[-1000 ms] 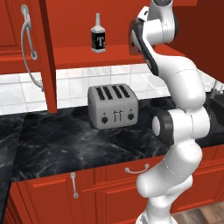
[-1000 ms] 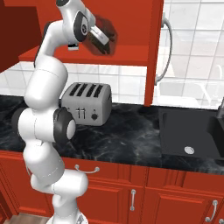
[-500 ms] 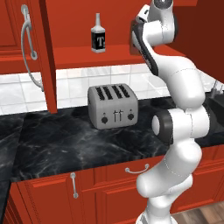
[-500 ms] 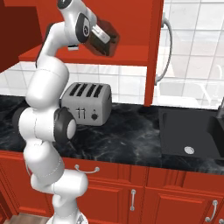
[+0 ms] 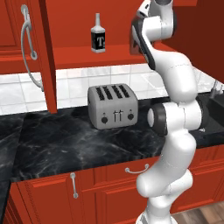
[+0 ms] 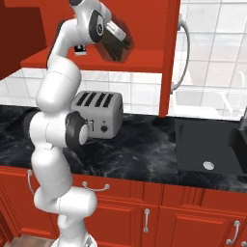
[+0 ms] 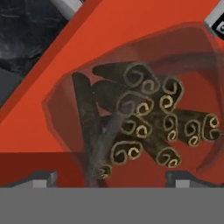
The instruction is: Pick the candle and jar from the dining table and place them in the open cabinet. Close the cabinet after placing the objects.
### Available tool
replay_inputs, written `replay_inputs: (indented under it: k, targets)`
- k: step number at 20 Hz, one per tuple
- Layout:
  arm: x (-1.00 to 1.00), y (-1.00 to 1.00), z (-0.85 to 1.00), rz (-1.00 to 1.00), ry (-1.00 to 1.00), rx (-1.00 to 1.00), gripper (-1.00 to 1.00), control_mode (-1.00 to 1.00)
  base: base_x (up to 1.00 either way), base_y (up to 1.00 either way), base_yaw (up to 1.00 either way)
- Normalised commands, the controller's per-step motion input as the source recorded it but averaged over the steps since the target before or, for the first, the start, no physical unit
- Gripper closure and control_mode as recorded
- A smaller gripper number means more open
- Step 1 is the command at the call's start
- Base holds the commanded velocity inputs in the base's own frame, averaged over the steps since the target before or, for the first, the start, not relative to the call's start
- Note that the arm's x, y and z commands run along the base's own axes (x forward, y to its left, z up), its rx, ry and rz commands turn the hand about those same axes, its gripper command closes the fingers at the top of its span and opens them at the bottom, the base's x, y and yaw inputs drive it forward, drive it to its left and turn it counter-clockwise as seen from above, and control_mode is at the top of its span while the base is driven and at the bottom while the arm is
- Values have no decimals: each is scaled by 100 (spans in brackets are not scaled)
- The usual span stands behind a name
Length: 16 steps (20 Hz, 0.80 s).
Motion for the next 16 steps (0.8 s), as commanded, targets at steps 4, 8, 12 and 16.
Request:
replay_inputs:
  k: [4, 8, 12, 16]
  targets:
    - [42, -5, 0, 0, 0, -2, -100, -100, 0, 0, 0]
    - [27, -1, 0, 0, -2, -4, -100, -100, 0, 0, 0]
    - [0, 0, 0, 0, -11, -8, -100, -100, 0, 0, 0]
    - [-1, 0, 0, 0, -18, -10, -100, -100, 0, 0, 0]
